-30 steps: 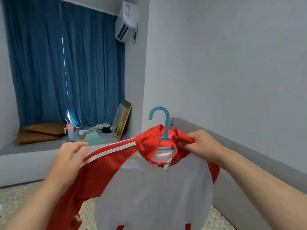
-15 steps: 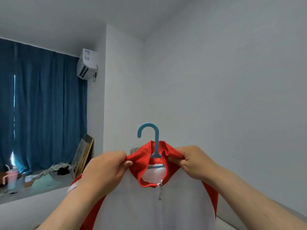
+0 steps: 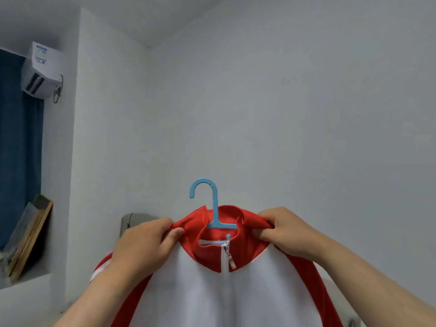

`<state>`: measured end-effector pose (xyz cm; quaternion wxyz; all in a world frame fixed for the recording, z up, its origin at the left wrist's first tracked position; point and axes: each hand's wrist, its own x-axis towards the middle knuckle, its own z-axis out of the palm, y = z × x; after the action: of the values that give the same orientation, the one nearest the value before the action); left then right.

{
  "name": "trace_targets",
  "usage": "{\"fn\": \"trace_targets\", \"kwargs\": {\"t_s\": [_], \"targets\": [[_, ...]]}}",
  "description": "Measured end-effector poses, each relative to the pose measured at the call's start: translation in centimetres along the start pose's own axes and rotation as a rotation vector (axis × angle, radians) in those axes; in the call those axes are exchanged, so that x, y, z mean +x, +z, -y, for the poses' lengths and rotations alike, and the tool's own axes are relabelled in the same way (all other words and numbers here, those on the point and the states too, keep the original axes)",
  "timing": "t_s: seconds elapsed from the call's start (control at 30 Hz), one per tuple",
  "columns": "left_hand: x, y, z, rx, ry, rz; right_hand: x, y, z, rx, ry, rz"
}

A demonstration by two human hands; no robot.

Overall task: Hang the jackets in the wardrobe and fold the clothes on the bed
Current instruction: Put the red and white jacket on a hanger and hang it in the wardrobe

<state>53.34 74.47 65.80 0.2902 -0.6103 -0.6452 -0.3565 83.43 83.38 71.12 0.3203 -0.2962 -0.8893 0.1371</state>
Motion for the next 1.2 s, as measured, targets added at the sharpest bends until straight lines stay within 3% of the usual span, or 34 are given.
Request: {"fn": "trace_targets", "kwargs": {"t_s": [0.67,1.2], "targets": [[2.9,13.7,-1.2,-0.402,0.182,0.181,-3.1,4.5,-4.4,-0.154,0.483,-0.267],[-0.6,12.5,-21.3,-0.717,0.476,0.280,-22.9,-5.2,0.0,-0.218,0.767,-0.568]]}}
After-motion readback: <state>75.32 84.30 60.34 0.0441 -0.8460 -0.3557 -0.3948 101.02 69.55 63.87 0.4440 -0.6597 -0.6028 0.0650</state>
